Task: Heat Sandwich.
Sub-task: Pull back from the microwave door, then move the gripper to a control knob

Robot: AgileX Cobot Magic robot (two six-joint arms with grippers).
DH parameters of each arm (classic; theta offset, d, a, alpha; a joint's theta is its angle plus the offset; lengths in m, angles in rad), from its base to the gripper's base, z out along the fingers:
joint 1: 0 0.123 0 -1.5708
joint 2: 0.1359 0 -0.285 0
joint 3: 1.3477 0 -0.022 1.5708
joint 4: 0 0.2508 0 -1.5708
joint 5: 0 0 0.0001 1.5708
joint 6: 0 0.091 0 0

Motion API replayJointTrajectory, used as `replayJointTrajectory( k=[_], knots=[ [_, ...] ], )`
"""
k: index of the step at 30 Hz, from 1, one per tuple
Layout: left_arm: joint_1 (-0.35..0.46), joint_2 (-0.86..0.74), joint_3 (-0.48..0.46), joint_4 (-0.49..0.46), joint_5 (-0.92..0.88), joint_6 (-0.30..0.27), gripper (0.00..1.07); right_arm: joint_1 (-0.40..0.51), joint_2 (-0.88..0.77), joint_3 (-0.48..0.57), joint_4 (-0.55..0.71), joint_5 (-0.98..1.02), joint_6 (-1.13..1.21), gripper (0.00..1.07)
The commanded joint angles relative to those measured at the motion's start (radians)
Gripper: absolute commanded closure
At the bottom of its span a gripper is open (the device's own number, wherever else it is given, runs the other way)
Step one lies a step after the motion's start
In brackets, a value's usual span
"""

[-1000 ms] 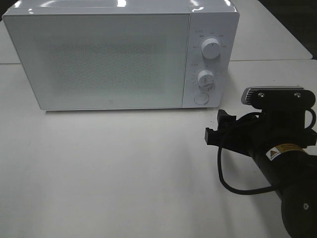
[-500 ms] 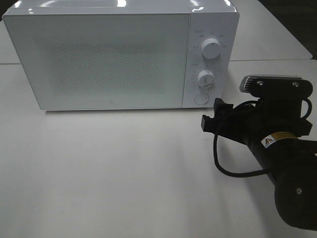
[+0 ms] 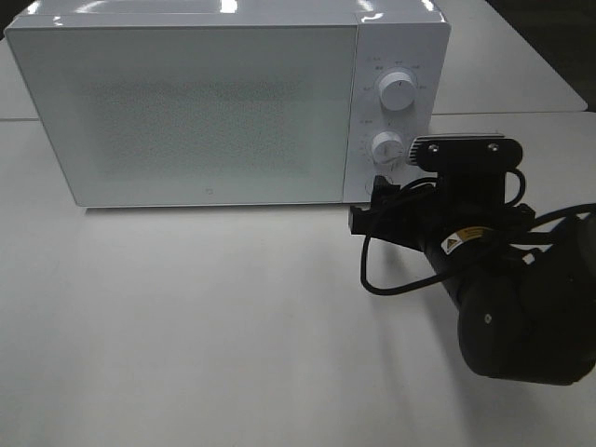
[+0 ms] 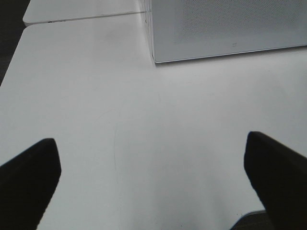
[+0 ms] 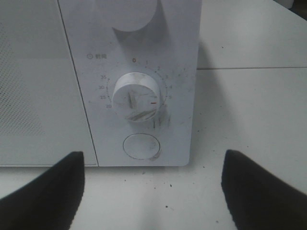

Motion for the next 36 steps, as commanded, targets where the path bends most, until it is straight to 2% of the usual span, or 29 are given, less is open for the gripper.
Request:
replayJointTrajectory(
  k=[1,20,36],
  knots=[
    [0.003,-0.03,0.0,-0.004,-0.006,-0.001,0.03,-0.007,0.041,-0.054,-0.018,-0.117,-0.044,0.31],
    [0.003,-0.03,0.0,-0.004,-0.006,-0.001,0.03,-0.134,0.146,-0.254,-0.137,-0.035,-0.081,0.31],
    [0.003,-0.029,0.0,-0.004,-0.006,-0.001,0.03,-0.134,0.179,-0.277,-0.137,-0.012,-0.081,0.31]
  ],
)
